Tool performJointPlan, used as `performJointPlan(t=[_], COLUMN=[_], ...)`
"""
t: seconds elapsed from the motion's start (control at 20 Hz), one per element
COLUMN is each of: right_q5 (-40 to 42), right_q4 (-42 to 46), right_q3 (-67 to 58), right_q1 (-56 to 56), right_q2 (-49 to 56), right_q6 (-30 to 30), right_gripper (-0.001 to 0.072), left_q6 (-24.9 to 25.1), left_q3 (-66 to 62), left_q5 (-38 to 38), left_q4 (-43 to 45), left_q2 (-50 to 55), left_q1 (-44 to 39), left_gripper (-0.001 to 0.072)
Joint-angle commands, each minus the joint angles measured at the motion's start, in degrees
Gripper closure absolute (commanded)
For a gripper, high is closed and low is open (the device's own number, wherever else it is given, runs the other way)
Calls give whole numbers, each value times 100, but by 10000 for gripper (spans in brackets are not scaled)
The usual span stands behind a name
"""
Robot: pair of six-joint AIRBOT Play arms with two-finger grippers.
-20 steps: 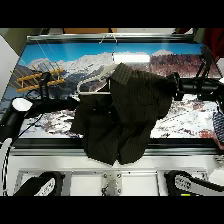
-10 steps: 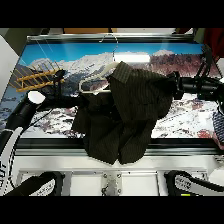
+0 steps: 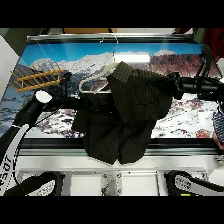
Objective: Fold the clothes and pants, and hang the long-sleeved shirts on hangers.
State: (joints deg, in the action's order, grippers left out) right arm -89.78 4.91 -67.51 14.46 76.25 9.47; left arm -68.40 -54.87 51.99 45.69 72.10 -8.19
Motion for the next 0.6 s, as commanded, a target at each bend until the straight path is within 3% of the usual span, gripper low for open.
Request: performJointPlan(t=[0.0,0.05,0.2,0.55], right_q5=[-22,-22,-11,92], right_q4=[2,4,203,1867], right_q3=[-4,-4,-4,-2], right_q1=[2,7,57,83], right_q2=[-20,-57,-291,-901], right_q6=[153,153,260,752], right_gripper=[703,703,704,705], left_q6=[-50,-44,-68,-63], left_q3=[-7,-17,-20,-20], left_q5=[-223,-256,-70,-61], left_q4=[-24,-24,-28,-20], left_q2=[107,105,105,-560], left_q1=[107,203,623,992], left_gripper=[521,697,697,697])
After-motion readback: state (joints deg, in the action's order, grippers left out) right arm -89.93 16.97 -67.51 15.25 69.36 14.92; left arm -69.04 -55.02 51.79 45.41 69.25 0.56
